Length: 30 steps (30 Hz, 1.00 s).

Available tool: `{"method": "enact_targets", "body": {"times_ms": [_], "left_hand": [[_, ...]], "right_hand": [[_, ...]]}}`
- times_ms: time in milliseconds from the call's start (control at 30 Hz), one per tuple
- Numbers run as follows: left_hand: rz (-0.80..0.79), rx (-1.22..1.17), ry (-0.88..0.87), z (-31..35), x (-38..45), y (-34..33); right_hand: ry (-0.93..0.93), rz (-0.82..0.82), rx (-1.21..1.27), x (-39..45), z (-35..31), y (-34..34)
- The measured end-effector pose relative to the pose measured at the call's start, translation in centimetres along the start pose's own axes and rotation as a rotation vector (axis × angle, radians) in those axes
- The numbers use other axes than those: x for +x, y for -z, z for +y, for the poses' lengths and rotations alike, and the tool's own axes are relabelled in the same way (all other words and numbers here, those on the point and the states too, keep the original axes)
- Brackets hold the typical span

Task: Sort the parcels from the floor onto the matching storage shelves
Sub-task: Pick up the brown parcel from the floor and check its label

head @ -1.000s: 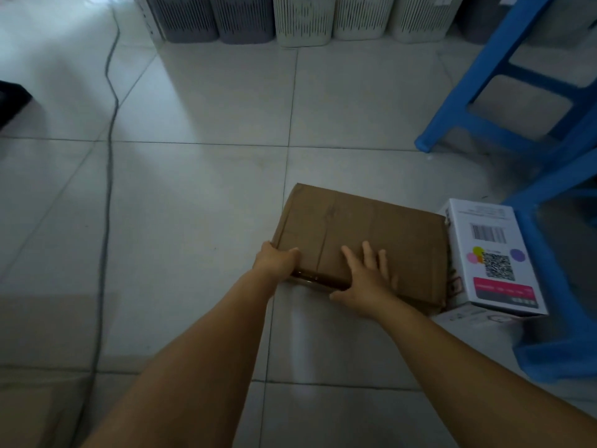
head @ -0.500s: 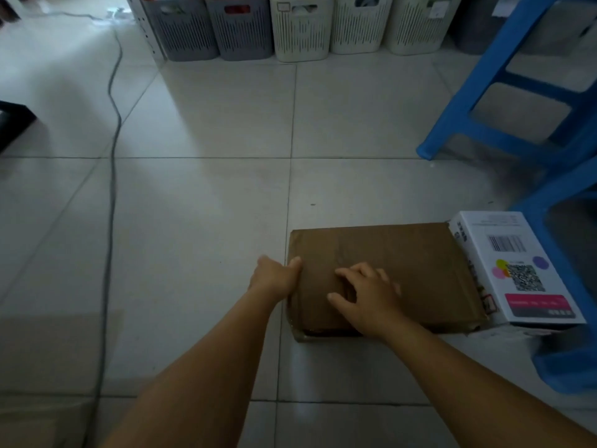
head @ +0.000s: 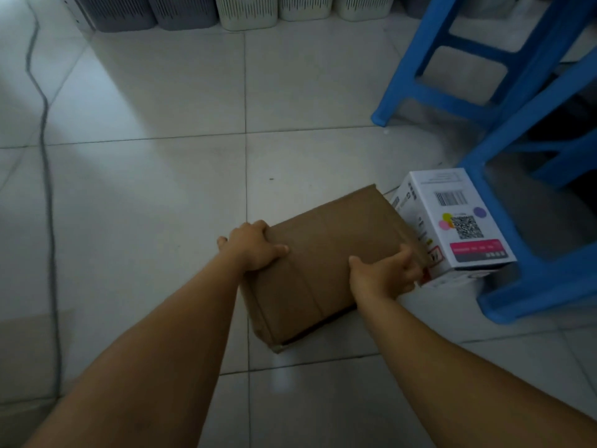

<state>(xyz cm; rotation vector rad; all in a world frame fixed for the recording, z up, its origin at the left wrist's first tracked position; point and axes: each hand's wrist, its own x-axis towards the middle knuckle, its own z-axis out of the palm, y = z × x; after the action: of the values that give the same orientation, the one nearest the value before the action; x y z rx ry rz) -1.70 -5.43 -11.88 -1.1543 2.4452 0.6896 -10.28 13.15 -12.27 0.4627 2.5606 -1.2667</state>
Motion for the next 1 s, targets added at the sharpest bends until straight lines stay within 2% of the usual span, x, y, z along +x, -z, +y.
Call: {"method": "enact_targets", "body": {"times_ms": [100,167,200,267,367,500,600,667,800,900,933,1000], "left_hand": [[-0.053,-0.210,0.016,-1.0,-0.7,0.2],[-0.056,-0.300,0.027,-1.4,-1.2,0.5],[-0.063,-0.339,0.024,-1.3,-1.4,0.6],[-0.088,-0.442,0.007,-1.1,-2.0,0.7],[-0.092,-0.635,0.021,-0.9,-2.8,1.2],[-0.068,-0.928,0.027,-0.7,-3.7,2.6],[-0.111,-1.159,0.016,-0.2,-4.2,3.5],[-0.111,-1.160,-0.003,0.1,-4.5,3.8],[0.059,-1.255,0.032,1.3,-5.0,4.0],[0.227,-1.104,0.071,3.6,-5.1,4.3],[0.271,-1.060,0.085,4.4,-5.2,4.6],[0.268,-1.138,0.031,5.3,-5.2,5.4]], "right_hand": [[-0.042,0.034,0.152,0.3,-0.9,-0.3],[-0.233,0.037,0.392,0.3,-1.9,-0.4],[-0.334,0.007,0.474,0.3,-2.2,-0.6],[-0.385,-0.144,0.398,-0.4,-2.4,-0.8],[-0.307,-0.306,0.288,-1.2,-2.6,-1.1],[-0.211,-0.403,0.315,-0.6,-3.4,-0.5],[-0.104,-0.467,0.375,-0.4,-3.9,-0.3],[-0.026,-0.492,0.369,-0.4,-4.4,-0.2],[0.106,-0.507,0.199,-1.0,-5.5,-0.7],[0.296,-0.589,-0.040,-2.8,-6.5,-1.6],[0.345,-0.632,-0.058,-3.4,-6.9,-1.8],[0.373,-0.687,0.000,-3.7,-7.9,-1.7]]}}
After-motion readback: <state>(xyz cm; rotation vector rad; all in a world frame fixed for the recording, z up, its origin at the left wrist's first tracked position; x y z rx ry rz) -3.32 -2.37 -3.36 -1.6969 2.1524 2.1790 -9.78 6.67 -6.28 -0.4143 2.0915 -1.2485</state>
